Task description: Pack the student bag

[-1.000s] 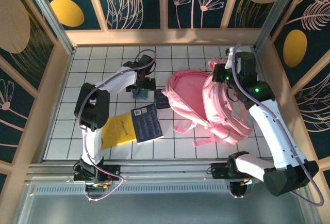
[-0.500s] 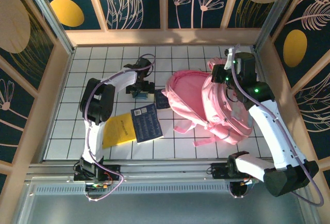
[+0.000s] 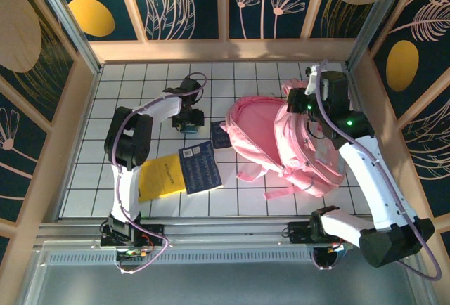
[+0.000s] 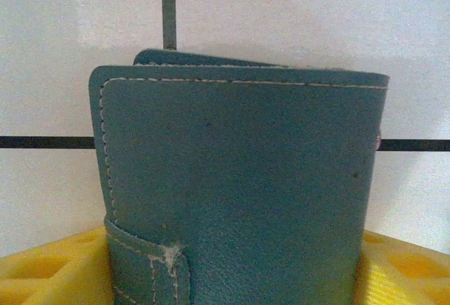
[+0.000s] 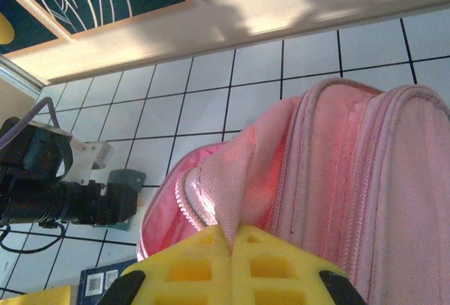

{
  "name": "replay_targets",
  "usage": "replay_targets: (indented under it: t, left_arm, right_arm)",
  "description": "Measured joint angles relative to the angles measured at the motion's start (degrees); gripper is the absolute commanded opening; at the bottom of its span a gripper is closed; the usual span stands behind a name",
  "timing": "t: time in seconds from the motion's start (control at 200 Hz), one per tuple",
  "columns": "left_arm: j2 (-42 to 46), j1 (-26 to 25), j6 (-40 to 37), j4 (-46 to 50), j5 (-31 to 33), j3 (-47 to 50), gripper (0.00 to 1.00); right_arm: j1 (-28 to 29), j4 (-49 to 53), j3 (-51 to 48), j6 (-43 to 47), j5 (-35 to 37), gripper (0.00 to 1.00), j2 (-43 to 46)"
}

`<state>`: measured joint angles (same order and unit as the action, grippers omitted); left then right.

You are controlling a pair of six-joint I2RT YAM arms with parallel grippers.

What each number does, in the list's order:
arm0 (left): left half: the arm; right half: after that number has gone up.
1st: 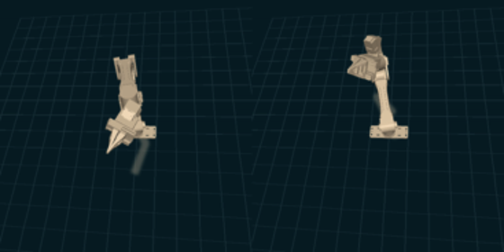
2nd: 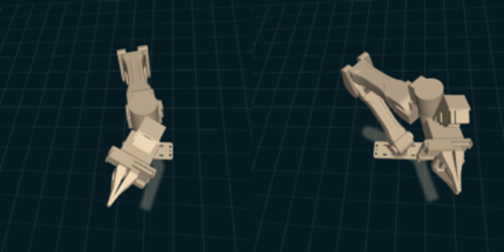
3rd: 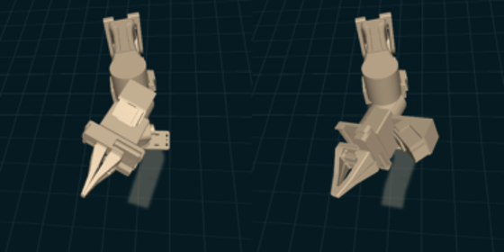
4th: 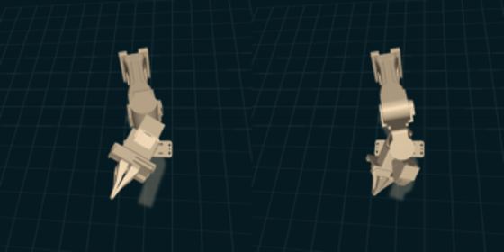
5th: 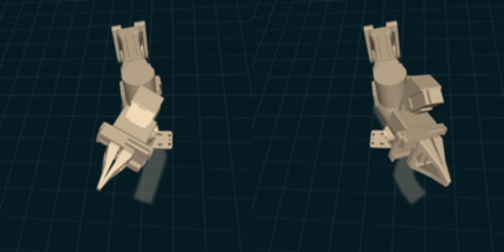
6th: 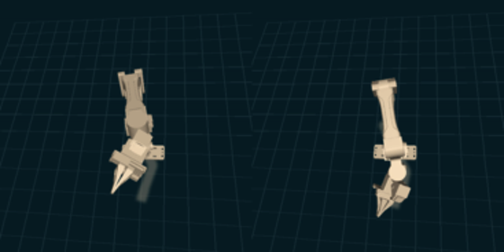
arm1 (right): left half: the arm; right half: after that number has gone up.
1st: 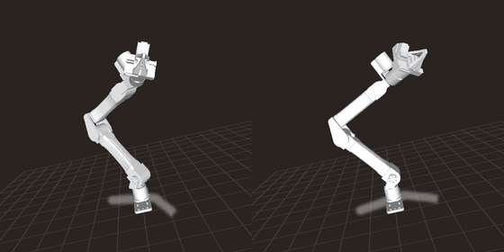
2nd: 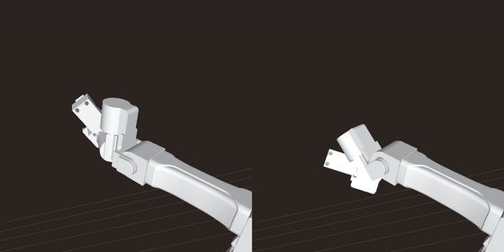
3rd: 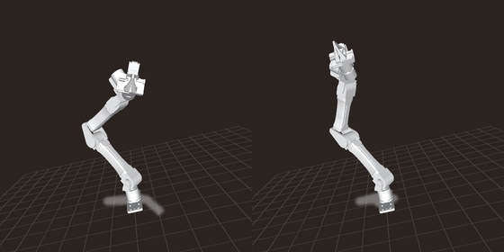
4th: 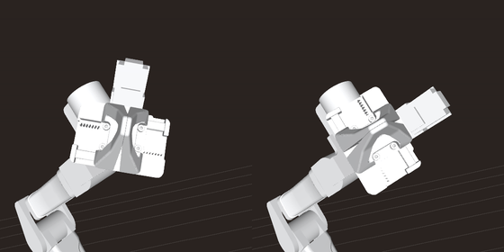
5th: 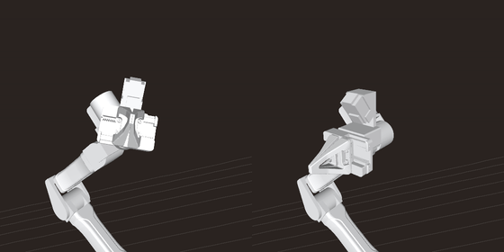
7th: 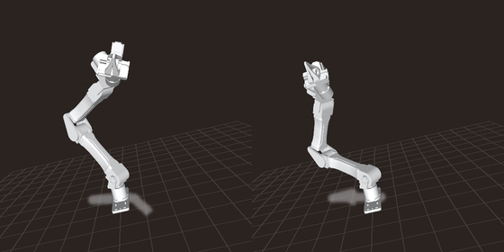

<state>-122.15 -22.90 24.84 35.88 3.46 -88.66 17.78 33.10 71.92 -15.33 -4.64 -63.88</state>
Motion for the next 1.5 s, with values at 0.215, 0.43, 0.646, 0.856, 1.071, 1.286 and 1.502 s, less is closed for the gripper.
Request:
replay_targets:
  t: [0.215, 0.43, 0.646, 0.856, 1.071, 1.286, 1.502]
  left_arm:
    - [2.91, -0.02, 0.7, -1.07, -0.28, 2.01, 0.7]
    - [14.51, -0.02, 1.36, -2.45, -3.74, 5.01, 0.7]
    - [28.5, -0.22, 3.65, -7.82, -13.42, 9.29, 0.68]
    - [30.38, -6.93, 6.49, -12.28, -21.09, 9.49, 0.68]
    - [29.79, -14.71, 12.74, -20.5, -30.99, 13.0, 0.69]
    - [21.99, -20.37, 17.35, -28.26, -35.78, 11.39, 0.68]
    - [10.62, -26.32, 21.0, -31.56, -37.79, 3.98, 0.69]
  right_arm:
    - [0.0, 2.82, 2.62, 0.04, -1.49, 0.0, -0.24]
    - [0.0, 2.6, -0.22, 0.5, -3.21, 0.0, 3.85]
    - [-1.09, 3.85, -3.48, 2.47, -6.16, 0.0, 11.78]
    - [-4.81, 4.48, -5.92, 2.45, -13.31, 0.0, 13.68]
    - [-8.98, 4.22, -8.68, 0.7, -18.58, 0.0, 17.49]
    - [-10.73, 4.0, -8.9, -0.87, -21.07, 0.0, 17.7]
    - [-11.21, 3.06, -8.87, -1.77, -21.0, 0.0, 16.7]
